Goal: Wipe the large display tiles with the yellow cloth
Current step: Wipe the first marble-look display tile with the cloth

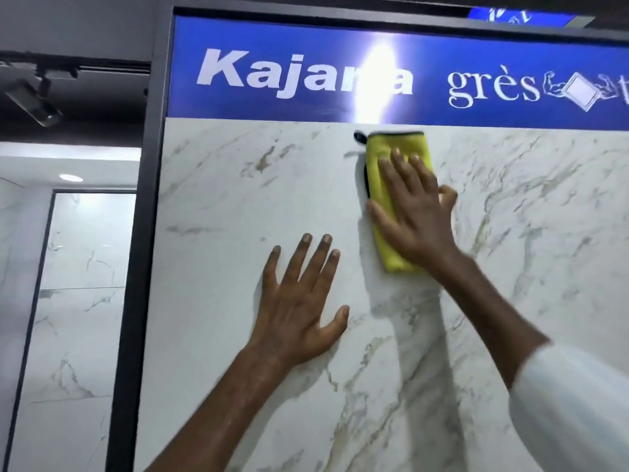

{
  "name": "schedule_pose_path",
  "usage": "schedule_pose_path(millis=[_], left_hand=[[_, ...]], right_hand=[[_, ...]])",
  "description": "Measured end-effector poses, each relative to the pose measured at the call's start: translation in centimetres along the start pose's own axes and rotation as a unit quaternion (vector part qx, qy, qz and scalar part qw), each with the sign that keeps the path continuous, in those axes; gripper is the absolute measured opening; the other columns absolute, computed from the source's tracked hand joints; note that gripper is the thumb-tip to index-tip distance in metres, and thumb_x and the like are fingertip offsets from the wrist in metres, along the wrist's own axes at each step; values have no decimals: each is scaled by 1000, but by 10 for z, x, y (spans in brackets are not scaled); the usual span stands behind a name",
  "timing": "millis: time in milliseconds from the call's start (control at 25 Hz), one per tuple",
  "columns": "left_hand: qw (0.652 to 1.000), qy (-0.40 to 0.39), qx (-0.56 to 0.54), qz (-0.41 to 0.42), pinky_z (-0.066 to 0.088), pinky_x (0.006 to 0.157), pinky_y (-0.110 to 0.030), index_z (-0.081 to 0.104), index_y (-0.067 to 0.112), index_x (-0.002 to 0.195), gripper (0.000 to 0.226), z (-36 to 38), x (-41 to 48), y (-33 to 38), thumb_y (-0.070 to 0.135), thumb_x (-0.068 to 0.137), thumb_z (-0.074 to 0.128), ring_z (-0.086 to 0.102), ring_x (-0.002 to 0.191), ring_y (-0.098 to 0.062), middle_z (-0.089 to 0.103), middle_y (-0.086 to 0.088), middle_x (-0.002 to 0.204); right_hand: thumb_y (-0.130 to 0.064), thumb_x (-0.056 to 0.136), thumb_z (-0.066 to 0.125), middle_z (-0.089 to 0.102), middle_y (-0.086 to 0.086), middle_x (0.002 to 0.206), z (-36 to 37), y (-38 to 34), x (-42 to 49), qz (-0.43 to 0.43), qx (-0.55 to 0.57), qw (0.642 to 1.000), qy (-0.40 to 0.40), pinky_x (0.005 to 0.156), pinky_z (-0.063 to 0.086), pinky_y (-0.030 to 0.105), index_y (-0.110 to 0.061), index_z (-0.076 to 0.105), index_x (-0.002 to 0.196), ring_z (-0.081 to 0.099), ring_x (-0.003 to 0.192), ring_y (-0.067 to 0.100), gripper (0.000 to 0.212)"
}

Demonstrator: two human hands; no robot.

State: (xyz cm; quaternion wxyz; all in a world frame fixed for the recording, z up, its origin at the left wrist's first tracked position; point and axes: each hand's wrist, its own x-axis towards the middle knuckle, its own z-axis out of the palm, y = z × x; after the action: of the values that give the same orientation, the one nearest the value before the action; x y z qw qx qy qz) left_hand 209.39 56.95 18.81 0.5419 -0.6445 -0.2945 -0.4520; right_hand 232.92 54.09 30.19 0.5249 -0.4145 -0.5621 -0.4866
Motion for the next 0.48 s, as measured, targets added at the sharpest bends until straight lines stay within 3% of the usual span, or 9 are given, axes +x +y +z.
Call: schedule_pose_path(millis=[120,360,480], left_hand=[[1000,-7,14,1,22,122,-67,43,9,159,79,1,1,2,54,95,49,21,160,-32,26,-11,172],[1000,-3,26,3,19,125,-63,39,10,161,76,2,-3,-1,55,100,44,19,161,-30,25,-9,173],[1000,-9,26,3,17,126,-62,36,9,162,76,4,-6,-1,55,103,41,19,161,-31,24,-11,173]], right_hand=[[-59,98,45,24,-7,171,3,6,-49,-53,-18,998,9,100,33,51,-32,34,161,25,156,22,70],[-68,96,35,20,-4,172,4,1,57,-7,28,999,-18,112,27,60,-33,28,163,16,157,23,76],[-62,100,40,21,-2,172,1,2,-4,-53,-3,999,1,107,31,56,-30,29,163,19,158,23,71]])
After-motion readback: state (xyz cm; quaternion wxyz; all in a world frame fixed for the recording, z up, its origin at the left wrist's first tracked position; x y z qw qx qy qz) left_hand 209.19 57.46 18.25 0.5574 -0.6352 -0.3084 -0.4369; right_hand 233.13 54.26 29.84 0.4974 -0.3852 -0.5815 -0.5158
